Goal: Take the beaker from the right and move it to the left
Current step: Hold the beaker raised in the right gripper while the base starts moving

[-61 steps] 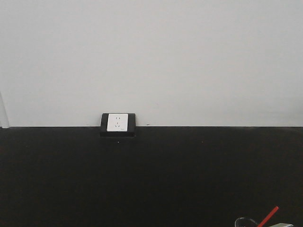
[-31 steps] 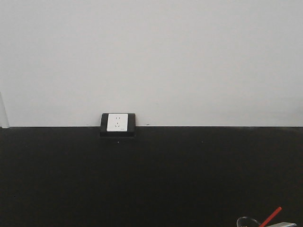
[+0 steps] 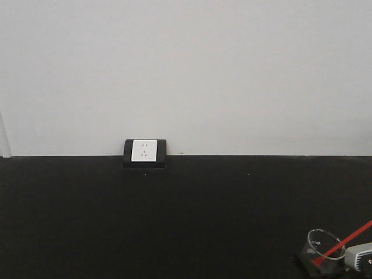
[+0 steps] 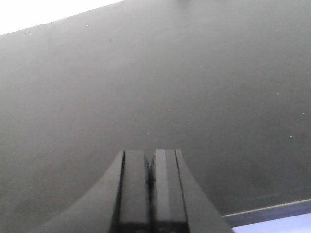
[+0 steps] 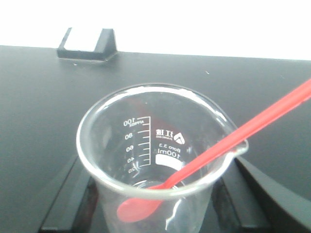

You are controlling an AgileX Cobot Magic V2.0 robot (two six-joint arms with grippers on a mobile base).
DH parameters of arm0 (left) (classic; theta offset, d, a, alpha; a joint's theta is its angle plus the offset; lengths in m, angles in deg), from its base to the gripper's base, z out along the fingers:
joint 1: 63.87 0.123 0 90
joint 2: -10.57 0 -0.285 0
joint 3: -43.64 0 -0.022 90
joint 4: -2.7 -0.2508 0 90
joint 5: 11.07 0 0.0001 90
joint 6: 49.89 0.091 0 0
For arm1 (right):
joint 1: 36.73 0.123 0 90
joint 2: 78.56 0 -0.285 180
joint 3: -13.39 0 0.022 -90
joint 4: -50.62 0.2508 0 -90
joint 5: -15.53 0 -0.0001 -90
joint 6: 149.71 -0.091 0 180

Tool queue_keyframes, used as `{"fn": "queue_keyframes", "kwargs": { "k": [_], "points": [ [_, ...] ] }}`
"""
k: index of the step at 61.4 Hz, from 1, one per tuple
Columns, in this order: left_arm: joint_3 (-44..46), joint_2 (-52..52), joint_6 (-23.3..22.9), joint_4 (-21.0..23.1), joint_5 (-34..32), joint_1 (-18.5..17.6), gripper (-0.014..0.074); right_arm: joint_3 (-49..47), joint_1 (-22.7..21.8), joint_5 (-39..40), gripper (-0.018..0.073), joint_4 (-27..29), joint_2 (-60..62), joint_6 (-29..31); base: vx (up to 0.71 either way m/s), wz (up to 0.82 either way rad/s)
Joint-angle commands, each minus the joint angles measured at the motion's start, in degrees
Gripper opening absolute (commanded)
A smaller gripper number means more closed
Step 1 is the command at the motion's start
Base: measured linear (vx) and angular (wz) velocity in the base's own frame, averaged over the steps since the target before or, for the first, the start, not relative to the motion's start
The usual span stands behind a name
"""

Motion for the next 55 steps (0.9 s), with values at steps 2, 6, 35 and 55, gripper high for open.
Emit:
{"fn": "queue_keyframes", "kwargs": {
  "k": [2,6,35,55],
  "points": [
    [-1.06,0.36,-0.06,-0.01,-4.39,-0.36,-0.0006,-0.96,-0.25,-7.5,-0.0004,-0.04,8.81,-3.53,0.0,0.0],
    [-1.06,0.36,-0.06,-0.01,-4.39,-0.36,-0.0006,-0.96,-0.25,-15.08,-0.0004,-0.47,13.23,-4.58,0.0,0.0],
    [-1.06,0.36,-0.06,-0.01,-4.39,-0.36,-0.0006,-0.96,-0.25,-43.08,-0.0004,-4.4,43.03,-9.4,0.0,0.0],
    [-1.06,0.36,-0.06,-0.01,-4.39,-0.36,-0.0006,-0.96,-0.25,-45.58,-0.0004,-4.94,50.12,-9.61,0.0,0.0]
  ]
}}
